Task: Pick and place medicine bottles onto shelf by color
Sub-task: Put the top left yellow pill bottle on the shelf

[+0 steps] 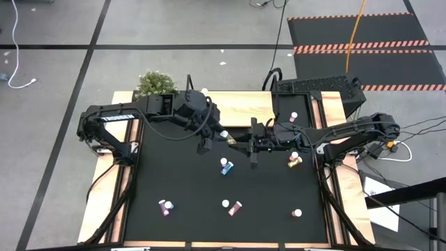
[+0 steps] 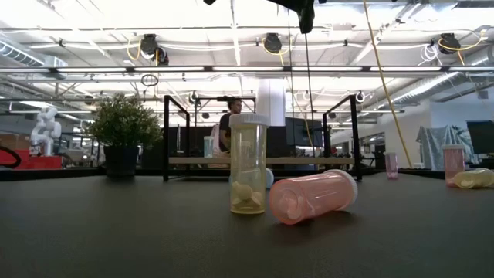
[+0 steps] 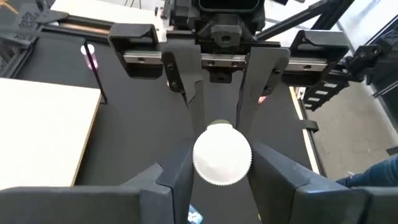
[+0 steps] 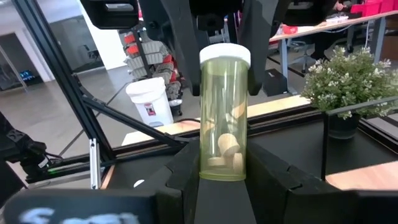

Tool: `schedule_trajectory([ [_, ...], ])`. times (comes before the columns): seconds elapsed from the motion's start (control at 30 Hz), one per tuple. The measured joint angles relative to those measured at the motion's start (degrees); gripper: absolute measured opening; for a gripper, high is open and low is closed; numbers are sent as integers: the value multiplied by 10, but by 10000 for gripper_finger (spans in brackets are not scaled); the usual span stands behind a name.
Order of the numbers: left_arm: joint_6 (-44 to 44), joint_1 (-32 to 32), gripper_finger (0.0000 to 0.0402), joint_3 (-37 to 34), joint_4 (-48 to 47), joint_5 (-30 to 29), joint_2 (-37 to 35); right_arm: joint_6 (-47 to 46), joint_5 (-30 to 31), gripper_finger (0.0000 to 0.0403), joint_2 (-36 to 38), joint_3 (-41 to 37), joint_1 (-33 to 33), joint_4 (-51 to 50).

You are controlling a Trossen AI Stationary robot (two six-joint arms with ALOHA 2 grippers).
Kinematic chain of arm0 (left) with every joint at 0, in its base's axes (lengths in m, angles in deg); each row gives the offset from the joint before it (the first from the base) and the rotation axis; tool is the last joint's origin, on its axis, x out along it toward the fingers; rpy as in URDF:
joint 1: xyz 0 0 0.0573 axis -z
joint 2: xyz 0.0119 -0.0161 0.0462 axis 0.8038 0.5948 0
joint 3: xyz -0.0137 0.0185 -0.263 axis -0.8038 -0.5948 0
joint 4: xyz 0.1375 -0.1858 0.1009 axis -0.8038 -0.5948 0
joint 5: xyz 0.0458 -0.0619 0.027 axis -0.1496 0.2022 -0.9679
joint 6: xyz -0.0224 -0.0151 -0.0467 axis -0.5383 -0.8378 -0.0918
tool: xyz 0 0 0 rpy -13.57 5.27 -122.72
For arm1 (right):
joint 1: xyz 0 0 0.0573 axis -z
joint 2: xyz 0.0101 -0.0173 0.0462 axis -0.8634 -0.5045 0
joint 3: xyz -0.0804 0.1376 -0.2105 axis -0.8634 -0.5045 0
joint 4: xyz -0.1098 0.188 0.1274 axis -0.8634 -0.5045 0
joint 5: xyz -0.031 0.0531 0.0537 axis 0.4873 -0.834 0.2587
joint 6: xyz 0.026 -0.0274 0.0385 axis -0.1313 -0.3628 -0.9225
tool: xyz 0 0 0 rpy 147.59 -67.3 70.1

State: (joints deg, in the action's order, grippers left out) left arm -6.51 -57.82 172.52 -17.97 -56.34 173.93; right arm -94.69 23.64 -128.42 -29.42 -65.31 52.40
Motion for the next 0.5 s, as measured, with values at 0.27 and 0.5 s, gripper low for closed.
schedule_trajectory([
  [0.27, 11, -2, 132, 0, 9, 12, 0, 0, -3, 102, 0, 0, 3, -2],
  [0.5, 17, -4, 132, 0, 9, 15, 0, -14, -5, 102, 0, 0, 10, -5],
])
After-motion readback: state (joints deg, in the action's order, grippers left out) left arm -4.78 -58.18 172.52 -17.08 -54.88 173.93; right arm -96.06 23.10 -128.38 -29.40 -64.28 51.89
